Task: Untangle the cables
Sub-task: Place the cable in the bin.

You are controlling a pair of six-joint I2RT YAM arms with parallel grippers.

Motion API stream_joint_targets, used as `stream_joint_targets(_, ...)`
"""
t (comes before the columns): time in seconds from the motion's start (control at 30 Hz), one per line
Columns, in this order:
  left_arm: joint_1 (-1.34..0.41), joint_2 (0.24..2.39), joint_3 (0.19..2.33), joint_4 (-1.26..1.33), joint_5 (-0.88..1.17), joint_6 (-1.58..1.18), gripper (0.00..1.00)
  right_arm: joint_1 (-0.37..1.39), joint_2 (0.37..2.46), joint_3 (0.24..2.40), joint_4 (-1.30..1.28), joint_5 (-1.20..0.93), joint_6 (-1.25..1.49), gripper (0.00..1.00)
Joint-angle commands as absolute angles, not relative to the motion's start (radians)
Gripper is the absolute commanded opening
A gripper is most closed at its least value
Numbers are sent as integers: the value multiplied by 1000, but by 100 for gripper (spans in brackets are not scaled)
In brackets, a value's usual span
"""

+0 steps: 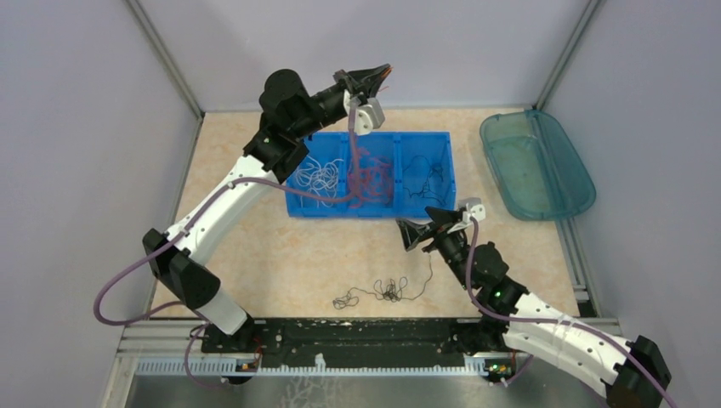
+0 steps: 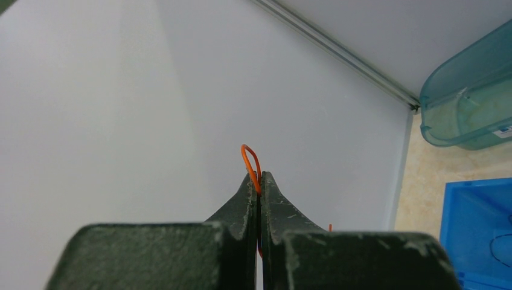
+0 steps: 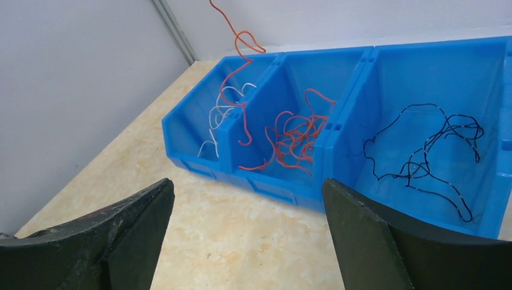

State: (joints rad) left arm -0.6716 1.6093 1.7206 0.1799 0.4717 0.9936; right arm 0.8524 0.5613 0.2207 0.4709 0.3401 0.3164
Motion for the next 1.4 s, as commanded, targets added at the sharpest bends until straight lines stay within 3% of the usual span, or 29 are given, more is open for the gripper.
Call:
stream_joint_targets(0.0, -662, 1638, 1701, 201, 446, 898, 0, 842, 539, 244, 502, 362, 316, 93)
stream_joint_targets(0.3, -615, 1705, 1636, 142, 376, 606, 0, 839, 554, 257, 487, 382, 292, 92)
stream_joint_targets(0.57, -589, 1747, 1447, 92, 302, 572, 0, 832, 558, 270, 487, 387, 288, 92)
stream_joint_targets(0.93, -588, 1922, 1552, -177, 258, 540, 1, 824, 586, 294, 475, 383, 311, 92)
stream_joint_targets(1.03, -588, 1946, 1534, -170, 255, 583, 18, 820, 596, 314, 450, 371, 320, 92)
stream_joint_targets(1.1, -588, 1962, 1538, -181, 249, 617, 56, 815, 614, 352, 393, 361, 329, 92)
stream_joint_targets(1.13, -588, 1970, 1550, -198, 247, 633, 63, 815, 622, 368, 356, 359, 336, 92)
stream_joint_targets(1.23, -588, 1977, 1590, -269, 250, 652, 81, 813, 630, 423, 233, 368, 368, 92)
stream_joint_targets(1.37, -586, 1932, 1617, -323, 297, 656, 90, 812, 644, 499, 16, 378, 436, 91)
